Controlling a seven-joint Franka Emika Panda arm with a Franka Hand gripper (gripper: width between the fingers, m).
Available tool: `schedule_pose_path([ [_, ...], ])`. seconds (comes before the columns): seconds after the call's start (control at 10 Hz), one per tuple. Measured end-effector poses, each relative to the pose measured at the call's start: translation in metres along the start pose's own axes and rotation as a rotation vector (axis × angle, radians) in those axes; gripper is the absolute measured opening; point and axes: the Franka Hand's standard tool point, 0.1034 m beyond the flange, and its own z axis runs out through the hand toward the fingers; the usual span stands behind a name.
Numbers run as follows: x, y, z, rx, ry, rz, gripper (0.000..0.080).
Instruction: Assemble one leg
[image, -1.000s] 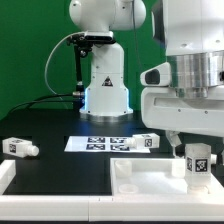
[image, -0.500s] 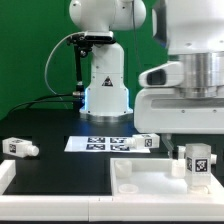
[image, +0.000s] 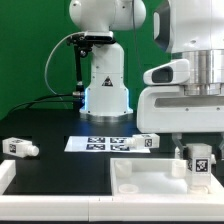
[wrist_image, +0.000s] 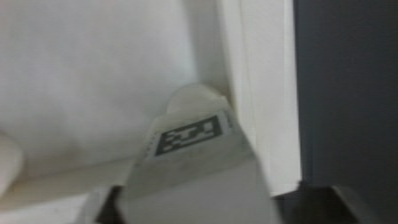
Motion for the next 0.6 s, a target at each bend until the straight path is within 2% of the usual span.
schedule_pose_path([
  [0.1,0.0010,0.0024,0.0007,-0.004,-0.004,0.050,0.0289],
  [0.4,0.0076,0.0049,0.0020,-0.006,-0.012,0.256,0.0289],
  [0.6,0.0084,0.0068,0.0027,-0.012,-0.024,0.554,0.0289],
])
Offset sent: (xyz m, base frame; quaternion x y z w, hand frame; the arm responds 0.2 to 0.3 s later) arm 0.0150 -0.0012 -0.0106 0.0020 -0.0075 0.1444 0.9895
